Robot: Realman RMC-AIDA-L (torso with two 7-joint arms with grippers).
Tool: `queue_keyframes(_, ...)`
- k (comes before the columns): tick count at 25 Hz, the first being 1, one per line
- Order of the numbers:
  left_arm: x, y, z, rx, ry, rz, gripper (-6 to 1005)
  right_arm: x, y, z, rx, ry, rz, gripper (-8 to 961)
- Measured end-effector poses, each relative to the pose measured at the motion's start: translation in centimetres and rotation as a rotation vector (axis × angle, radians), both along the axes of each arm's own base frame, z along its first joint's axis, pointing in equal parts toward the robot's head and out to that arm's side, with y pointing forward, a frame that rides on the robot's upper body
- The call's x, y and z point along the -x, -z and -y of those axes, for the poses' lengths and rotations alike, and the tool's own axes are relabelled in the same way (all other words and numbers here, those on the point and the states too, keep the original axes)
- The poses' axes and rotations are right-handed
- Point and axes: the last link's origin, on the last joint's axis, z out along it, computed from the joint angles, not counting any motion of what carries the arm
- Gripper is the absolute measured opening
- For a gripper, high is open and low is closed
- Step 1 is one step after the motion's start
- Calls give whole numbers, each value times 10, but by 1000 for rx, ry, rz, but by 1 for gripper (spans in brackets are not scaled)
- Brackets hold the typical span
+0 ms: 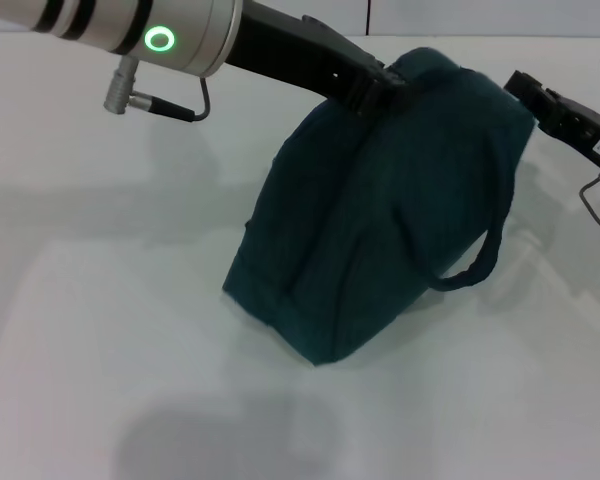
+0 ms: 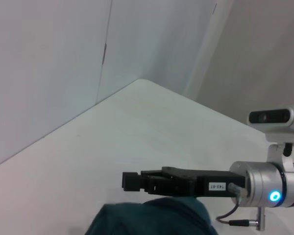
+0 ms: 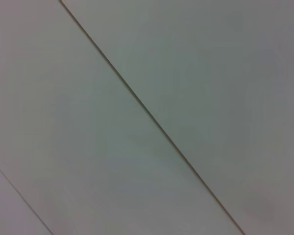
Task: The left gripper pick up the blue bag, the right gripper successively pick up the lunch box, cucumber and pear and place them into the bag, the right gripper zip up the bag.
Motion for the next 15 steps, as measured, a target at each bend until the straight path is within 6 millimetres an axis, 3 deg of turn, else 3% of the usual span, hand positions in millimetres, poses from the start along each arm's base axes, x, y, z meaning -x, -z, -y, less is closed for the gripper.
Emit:
queue_keyframes(3, 1, 0, -1, -3, -4, -2, 52, -3, -3, 4, -15, 2, -23, 9)
queue_keyframes(6, 4, 0, -1, -8, -8, -4, 52, -3, -5, 6, -21, -10, -29, 210)
queue_keyframes(12, 7, 0, 0, -11, -7, 1, 53, -5, -10, 12, -41, -37, -27, 408)
queue_keyframes(15, 11, -3, -1, -22, -14, 17, 68, -3, -14, 17, -68, -82, -24, 556)
